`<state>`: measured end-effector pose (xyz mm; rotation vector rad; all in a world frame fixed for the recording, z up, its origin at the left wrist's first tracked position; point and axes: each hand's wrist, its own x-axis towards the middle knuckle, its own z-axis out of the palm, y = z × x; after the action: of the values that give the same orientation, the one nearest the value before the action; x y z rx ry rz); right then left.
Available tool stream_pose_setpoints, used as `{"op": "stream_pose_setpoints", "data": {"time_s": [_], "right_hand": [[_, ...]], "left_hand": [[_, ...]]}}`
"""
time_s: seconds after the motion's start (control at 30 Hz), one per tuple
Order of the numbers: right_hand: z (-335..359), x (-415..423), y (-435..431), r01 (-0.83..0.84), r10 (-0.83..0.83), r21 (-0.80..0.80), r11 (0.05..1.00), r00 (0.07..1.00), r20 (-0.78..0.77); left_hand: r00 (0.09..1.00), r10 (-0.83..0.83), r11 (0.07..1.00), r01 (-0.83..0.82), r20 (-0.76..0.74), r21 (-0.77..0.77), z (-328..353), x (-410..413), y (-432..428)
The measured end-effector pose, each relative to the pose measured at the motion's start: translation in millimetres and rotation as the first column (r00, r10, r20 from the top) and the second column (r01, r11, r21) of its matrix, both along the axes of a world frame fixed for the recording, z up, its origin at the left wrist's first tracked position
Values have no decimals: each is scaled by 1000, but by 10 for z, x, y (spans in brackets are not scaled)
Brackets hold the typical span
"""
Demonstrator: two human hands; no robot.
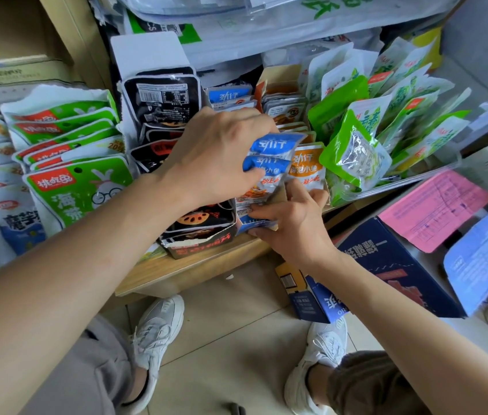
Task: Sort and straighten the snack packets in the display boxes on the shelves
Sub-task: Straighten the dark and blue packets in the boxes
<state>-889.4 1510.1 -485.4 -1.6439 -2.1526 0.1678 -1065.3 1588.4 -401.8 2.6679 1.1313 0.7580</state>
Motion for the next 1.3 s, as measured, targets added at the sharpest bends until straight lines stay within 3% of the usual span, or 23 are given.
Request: {"op": "stream_pose_setpoints", "data": {"time_s": [0.37, 0.57, 0.93, 1.17, 1.3], "right_hand": [[0, 127, -208, -85, 83, 74, 994, 996, 31], [47, 196, -289, -54, 54, 98, 994, 998, 11], [275, 255, -167, -138, 102, -237, 962, 982, -157], [330, 174, -177, -83, 23, -234, 969, 968, -249], [374, 203, -169, -143, 73, -238, 961, 957, -281]], "left_hand": [[1000, -19, 1000, 19, 18, 17, -39, -25, -74], [998, -27, 999, 24, 60, 44, -67, 10, -111], [999, -10, 1000, 10, 41, 6, -59, 26, -130], [999, -9, 1000, 10, 41, -13, -60, 30, -148], [999, -14, 1000, 15, 44, -16, -55, 31, -144]]}}
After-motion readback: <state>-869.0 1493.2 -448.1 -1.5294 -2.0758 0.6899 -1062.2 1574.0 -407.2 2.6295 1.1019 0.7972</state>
